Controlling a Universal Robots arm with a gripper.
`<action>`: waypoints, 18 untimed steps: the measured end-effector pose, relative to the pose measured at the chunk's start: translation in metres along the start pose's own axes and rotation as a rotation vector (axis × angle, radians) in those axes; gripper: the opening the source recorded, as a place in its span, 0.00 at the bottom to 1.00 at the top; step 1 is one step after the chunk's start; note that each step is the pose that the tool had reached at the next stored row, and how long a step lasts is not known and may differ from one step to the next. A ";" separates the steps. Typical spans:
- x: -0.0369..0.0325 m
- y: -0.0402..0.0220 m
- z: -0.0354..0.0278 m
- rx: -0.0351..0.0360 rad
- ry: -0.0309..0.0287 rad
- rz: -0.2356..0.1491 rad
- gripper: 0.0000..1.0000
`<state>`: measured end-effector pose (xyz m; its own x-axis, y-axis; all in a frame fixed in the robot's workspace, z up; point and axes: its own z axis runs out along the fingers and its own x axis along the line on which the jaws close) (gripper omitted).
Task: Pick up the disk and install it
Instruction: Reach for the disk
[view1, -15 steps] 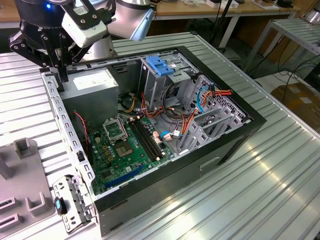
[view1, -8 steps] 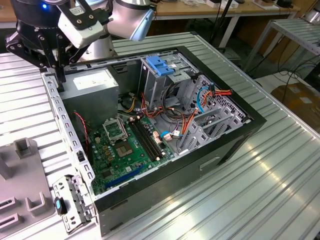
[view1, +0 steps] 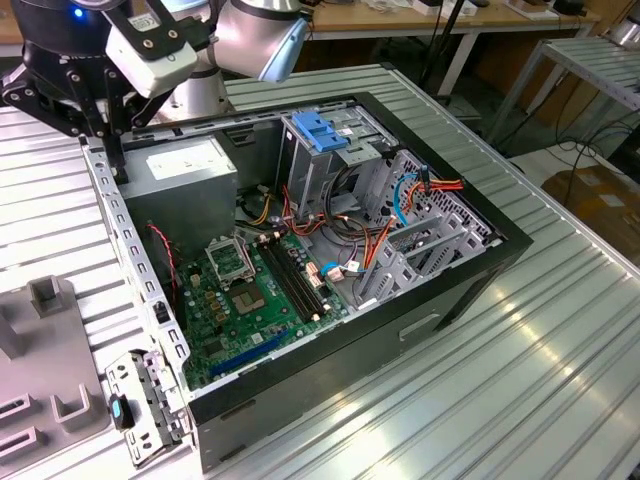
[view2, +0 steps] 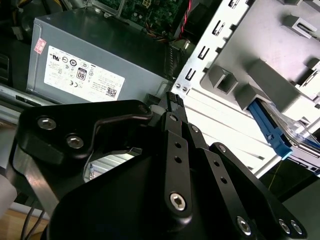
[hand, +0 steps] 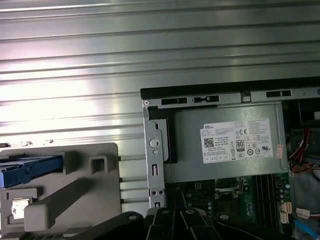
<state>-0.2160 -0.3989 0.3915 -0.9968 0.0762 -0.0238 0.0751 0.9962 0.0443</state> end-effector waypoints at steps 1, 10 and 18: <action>0.0006 0.0000 0.0000 0.0000 0.0000 0.000 0.11; 0.0056 -0.0004 -0.0001 -0.0001 0.0000 0.000 0.11; 0.0117 -0.0009 -0.0002 0.0000 0.0000 0.000 0.11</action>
<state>-0.2277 -0.3989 0.3914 -0.9968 0.0762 -0.0238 0.0751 0.9962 0.0443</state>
